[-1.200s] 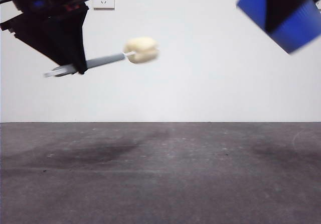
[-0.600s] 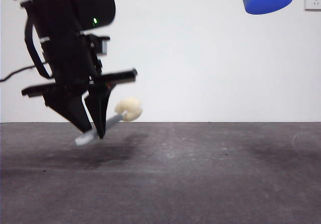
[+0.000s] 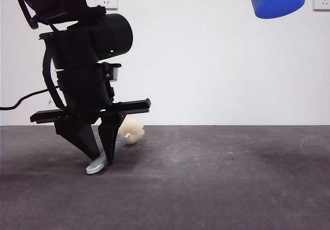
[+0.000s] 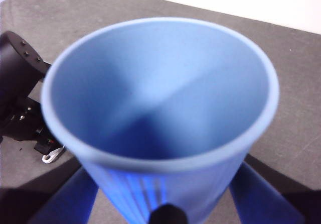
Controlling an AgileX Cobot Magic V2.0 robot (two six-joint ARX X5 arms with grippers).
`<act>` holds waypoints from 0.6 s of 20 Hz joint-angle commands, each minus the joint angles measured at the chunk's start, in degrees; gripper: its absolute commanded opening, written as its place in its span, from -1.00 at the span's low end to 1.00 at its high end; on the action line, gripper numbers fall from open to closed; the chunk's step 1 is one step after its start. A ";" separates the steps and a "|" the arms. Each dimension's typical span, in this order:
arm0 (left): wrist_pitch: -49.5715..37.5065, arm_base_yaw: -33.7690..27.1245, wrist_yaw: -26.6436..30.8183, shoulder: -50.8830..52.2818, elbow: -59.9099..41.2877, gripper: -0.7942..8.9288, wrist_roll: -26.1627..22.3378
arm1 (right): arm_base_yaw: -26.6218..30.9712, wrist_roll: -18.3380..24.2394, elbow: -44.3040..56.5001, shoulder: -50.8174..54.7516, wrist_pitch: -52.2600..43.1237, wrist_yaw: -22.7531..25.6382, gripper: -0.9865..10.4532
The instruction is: Pick up the cup brush,pick up the cup,insert the brush into the cup,clean the cup,put the cup brush back,put the cup back to the fixed position on the table
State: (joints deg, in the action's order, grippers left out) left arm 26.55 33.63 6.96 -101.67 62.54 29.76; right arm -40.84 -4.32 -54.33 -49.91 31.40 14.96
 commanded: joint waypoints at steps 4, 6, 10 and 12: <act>0.37 0.42 -2.49 -0.50 -0.31 -0.25 0.70 | -0.04 -0.87 -0.28 0.07 -0.52 -0.07 -0.86; 1.18 0.42 -2.71 -0.50 -0.31 -0.25 0.50 | -0.04 -1.46 -0.28 0.04 -0.50 -0.09 -0.86; 3.06 0.42 -3.19 0.24 -0.31 -0.25 -0.50 | -0.04 -1.38 -0.26 -1.03 -1.27 -0.04 -0.86; 3.37 0.44 -3.85 2.34 -0.31 -0.25 -3.21 | 0.04 -1.22 -0.15 -3.61 -3.93 -0.04 -0.86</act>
State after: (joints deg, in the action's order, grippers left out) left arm 30.04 33.89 3.36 -100.14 62.54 28.32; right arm -40.80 -4.99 -54.33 -53.10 28.12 14.96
